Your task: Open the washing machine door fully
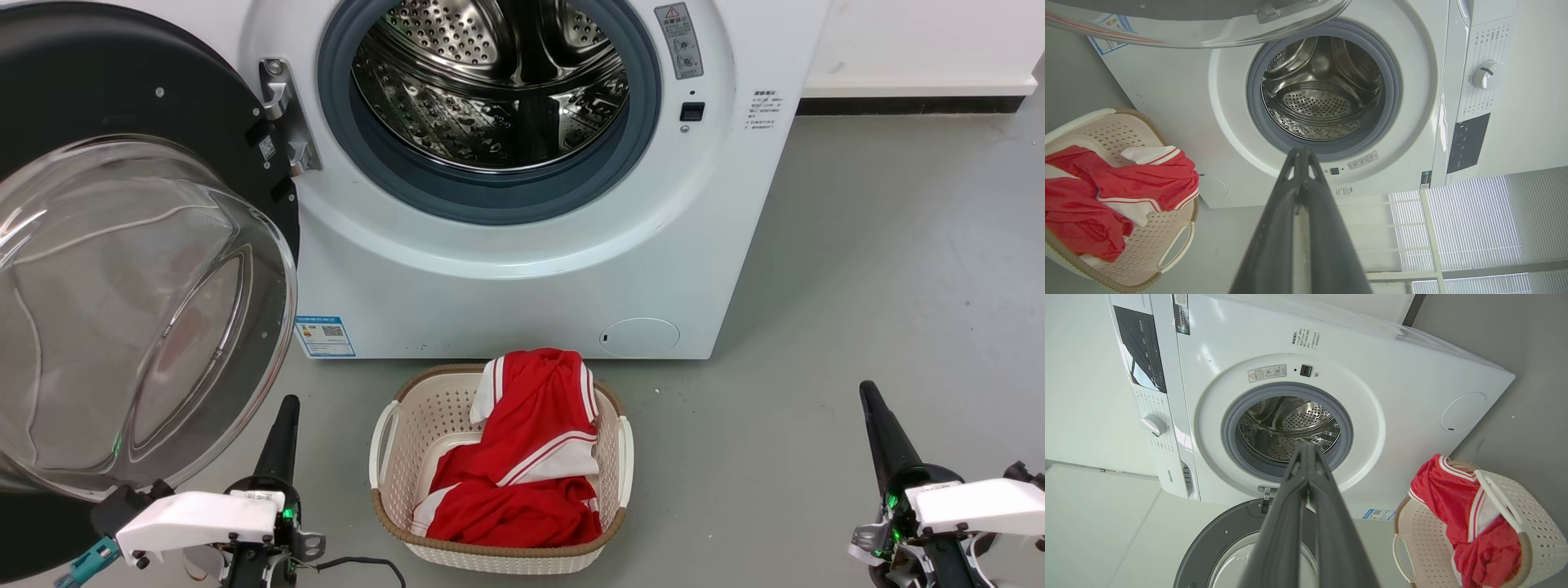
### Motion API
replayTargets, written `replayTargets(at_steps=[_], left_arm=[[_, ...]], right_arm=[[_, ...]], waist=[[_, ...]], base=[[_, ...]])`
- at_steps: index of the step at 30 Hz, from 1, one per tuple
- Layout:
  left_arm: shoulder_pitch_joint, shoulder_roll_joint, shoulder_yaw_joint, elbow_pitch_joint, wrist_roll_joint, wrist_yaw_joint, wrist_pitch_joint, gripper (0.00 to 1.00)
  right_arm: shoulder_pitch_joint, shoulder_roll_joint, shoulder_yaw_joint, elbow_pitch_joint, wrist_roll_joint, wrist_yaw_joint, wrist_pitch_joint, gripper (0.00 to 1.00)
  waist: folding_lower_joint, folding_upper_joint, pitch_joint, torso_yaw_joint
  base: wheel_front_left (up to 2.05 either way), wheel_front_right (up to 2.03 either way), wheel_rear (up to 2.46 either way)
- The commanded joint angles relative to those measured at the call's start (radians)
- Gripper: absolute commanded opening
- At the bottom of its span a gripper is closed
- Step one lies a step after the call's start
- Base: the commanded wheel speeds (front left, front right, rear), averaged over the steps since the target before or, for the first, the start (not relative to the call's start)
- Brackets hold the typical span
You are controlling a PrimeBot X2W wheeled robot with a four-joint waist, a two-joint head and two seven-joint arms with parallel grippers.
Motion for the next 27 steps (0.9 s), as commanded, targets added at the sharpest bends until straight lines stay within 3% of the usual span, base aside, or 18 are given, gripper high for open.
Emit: replayTargets(at_steps=[1, 27], left_arm=[[-0.014, 0.0, 0.004, 0.0, -0.02, -0.005, 0.005, 0.0], [-0.028, -0.002, 0.025, 0.022, -0.213, -0.02, 0.056, 0.0]], right_arm=[[-0.024, -0.003, -0.003, 0.002, 0.022, 0.0, 0.003, 0.0], [-0.046, 0.003, -0.02, 0.035, 0.215, 0.0, 0.046, 0.0]], waist=[[0.0, -0.0001, 0.0, 0.0], [0.0, -0.0001, -0.009, -0.002]], base=[[0.0, 0.0, 0.0], [0.0, 0.0, 0.0]])
